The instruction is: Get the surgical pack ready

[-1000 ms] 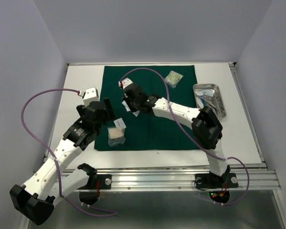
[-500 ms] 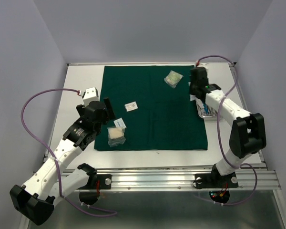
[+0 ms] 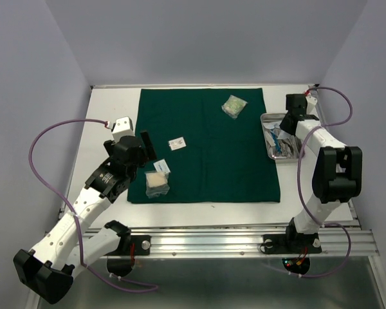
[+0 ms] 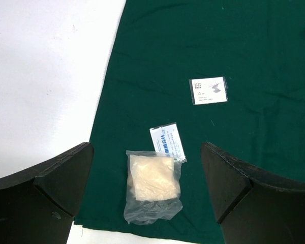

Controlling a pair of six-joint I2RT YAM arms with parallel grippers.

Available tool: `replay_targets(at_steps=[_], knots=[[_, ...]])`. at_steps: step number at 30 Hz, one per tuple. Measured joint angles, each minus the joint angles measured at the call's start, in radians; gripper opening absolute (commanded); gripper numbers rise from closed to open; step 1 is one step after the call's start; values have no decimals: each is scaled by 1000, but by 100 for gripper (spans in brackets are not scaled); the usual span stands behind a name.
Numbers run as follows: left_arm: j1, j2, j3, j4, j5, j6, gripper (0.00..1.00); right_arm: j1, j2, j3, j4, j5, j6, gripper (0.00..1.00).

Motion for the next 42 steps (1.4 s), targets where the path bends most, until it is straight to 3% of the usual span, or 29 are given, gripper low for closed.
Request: replay_targets(at_steps=[2, 4, 6, 8, 15, 23, 29, 35, 38, 42], knots=[[0, 0, 0, 2, 2, 0, 99, -11, 43, 13, 2, -18, 29, 5], [0, 1, 0, 3, 1, 0, 99, -23, 80, 23, 3, -34, 58, 23], [0, 2, 0, 4, 1, 0, 99, -29, 111, 32, 4, -53, 78, 51], [0, 2, 0, 3, 1, 0, 99, -34, 138, 44, 7, -71, 93, 63], [1, 2, 0, 3, -4, 0, 99, -35, 133, 49, 39, -126, 94, 64], [4, 24, 0, 4, -8, 0, 99, -6, -59, 36, 95, -242, 1, 62], [12, 25, 11, -7, -31, 4, 99, 224, -78, 53, 126, -331, -129, 61], [32, 25, 38, -24, -63, 3, 99, 565, 110, 166, 98, -352, -241, 64], [43, 25, 40, -43, -89, -2, 99, 653, 219, 256, 70, -339, -239, 66], [66, 22, 40, -61, -98, -3, 99, 711, 348, 381, 22, -304, -220, 75]])
